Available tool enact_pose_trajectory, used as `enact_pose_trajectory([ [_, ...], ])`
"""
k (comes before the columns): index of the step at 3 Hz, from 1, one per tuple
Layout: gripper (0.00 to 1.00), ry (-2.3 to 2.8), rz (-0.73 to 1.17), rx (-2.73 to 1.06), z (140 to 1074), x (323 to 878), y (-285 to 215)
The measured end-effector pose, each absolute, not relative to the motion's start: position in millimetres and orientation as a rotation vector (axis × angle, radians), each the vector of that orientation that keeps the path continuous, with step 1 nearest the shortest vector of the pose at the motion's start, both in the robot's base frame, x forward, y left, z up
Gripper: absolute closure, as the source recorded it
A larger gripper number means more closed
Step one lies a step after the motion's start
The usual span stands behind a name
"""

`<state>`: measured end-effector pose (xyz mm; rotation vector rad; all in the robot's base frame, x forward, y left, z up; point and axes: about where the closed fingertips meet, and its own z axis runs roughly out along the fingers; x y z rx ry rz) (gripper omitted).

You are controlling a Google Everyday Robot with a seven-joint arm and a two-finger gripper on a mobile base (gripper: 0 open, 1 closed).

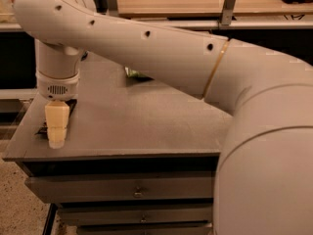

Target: Pick rxbar chocolate

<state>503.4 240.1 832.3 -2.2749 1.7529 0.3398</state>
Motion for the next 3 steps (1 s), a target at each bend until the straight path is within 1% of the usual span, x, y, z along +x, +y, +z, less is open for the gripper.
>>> enact_pose_trajectory([
  [1,0.00,1.509,0.223,-2.561,838.5,491.5,244.6],
  [2,0.00,1.424,0.213,-2.633,836.2,487.8,241.7],
  [3,0.00,1.384,0.210,-2.619,836.7,487.0,242.0],
])
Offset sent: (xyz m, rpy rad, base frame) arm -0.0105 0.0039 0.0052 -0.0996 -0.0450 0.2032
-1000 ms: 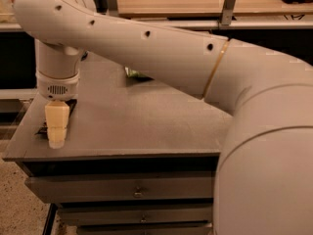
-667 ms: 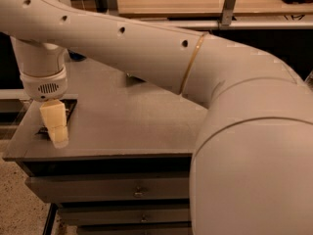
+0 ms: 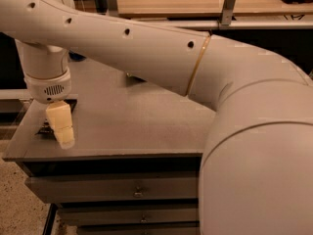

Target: Pick rxbar chocolate

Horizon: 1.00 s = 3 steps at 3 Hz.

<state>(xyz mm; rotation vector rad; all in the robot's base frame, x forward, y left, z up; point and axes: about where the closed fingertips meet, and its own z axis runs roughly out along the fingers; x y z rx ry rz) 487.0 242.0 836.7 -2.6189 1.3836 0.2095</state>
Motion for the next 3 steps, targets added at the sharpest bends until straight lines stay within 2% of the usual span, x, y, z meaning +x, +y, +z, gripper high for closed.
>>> enact_pose_trajectory([
  [3,0.00,1.135,0.102,-2.745,845.9,491.9,248.2],
])
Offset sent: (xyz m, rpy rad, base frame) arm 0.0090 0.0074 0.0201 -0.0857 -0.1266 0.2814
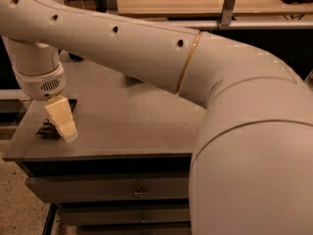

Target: Pick rxbar chocolate

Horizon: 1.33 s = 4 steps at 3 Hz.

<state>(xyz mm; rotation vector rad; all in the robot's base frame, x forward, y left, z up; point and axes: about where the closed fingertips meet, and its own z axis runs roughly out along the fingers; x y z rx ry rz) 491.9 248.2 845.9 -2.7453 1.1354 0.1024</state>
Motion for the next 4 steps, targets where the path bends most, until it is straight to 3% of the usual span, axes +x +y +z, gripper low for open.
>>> enact_pose_trajectory([
  [2,0.00,1.001,-0.069,-2.854,833.9,509.9,253.8],
  [3,0.00,0.807,-0.251,-2.894,831.0,523.9,253.0],
  [4,0.00,0.764,-0.286,-2.903,829.7,528.6,252.4],
])
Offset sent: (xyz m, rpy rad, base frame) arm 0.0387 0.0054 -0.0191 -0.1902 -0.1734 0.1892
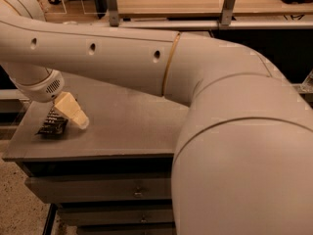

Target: Pick rxbar chocolate

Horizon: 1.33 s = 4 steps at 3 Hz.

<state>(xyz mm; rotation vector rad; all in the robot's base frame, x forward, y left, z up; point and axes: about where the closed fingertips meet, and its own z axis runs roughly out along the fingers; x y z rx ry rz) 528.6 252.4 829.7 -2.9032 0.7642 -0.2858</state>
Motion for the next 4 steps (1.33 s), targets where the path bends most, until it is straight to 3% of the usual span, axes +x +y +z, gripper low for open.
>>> enact_pose_trajectory([
  [4,0.00,0.270,-0.249,-3.015,816.2,534.2,255.7],
])
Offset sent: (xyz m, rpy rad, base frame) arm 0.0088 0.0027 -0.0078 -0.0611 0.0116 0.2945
